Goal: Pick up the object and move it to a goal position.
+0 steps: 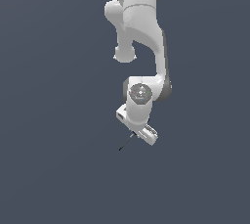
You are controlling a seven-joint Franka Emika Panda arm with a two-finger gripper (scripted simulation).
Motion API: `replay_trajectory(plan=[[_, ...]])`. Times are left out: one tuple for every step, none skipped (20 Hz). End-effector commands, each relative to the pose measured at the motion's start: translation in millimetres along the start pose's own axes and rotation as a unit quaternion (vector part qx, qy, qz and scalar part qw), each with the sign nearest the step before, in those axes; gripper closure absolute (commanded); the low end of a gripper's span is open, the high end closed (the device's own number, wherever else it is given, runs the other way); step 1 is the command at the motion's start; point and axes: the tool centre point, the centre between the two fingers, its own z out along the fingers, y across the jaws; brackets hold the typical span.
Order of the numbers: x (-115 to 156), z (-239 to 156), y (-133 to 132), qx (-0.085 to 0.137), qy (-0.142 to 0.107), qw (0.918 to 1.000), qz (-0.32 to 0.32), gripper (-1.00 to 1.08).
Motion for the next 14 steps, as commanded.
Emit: replay_trajectory(plan=[[5,-9,15,0.001,0.0,1.0,0.001,1.08],[7,-14,23,0.001,0.0,1.0,0.001,1.08],[9,-18,31,0.001,0.0,1.0,0.001,1.08],[11,-23,40,0.001,0.0,1.0,0.001,1.08],[14,-29,49,0.001,0.0,1.0,0.001,1.08],[17,-35,59,0.001,0.0,1.0,0.001,1.08],[19,-41,70,0.001,0.0,1.0,0.001,1.08],[22,-47,80,0.001,0.0,1.0,0.001,1.08],[25,-53,91,0.001,0.0,1.0,0.001,1.08],[28,-59,101,0.001,0.0,1.0,0.001,1.08],[31,-65,111,0.001,0.0,1.0,0.001,1.08],[34,-71,121,0.001,0.0,1.0,0.001,1.08],[37,-77,131,0.001,0.0,1.0,0.001,1.08],[39,-83,141,0.001,0.0,1.0,0.001,1.08]])
